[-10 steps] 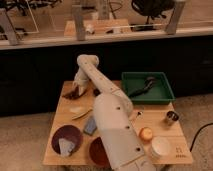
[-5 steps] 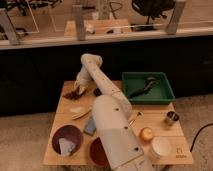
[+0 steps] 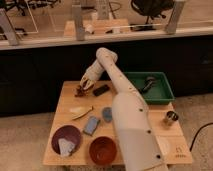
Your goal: Place grapes in red bowl
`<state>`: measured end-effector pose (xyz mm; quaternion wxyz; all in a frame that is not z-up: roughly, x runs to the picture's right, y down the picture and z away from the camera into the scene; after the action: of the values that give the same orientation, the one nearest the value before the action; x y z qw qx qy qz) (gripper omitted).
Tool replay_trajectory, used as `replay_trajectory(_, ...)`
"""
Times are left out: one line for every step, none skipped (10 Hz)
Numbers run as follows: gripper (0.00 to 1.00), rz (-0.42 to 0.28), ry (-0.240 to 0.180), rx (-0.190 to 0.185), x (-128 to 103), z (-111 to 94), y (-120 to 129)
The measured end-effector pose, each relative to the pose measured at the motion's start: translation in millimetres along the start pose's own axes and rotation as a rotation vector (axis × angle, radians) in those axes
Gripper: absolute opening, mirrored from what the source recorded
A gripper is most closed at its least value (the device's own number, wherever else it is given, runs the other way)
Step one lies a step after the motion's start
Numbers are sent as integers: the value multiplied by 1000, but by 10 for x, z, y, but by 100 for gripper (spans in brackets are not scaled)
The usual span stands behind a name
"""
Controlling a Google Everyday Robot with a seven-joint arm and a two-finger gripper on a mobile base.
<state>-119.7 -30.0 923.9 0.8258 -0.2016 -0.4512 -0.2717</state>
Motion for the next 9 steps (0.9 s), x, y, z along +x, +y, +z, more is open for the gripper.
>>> replay_trajectory(0,-14,-51,11,-89,-96,58)
replay_trajectory(0,-26,-113,30,-198,-188,73)
replay_trajectory(0,-35,-188,46,-289,-291,109)
replay_trajectory(0,-44,-229,72,-353,-427,90)
replay_trajectory(0,-45,-258,76,-391,-517,127)
replay_trajectory(0,-46,-263,81,-404,-535,121)
replay_trajectory(0,-47,-263,80,-405,-526,116)
replay_trajectory(0,-50,-265,79,-423,-508,97)
replay_trajectory(0,-49,-265,79,-419,-509,99)
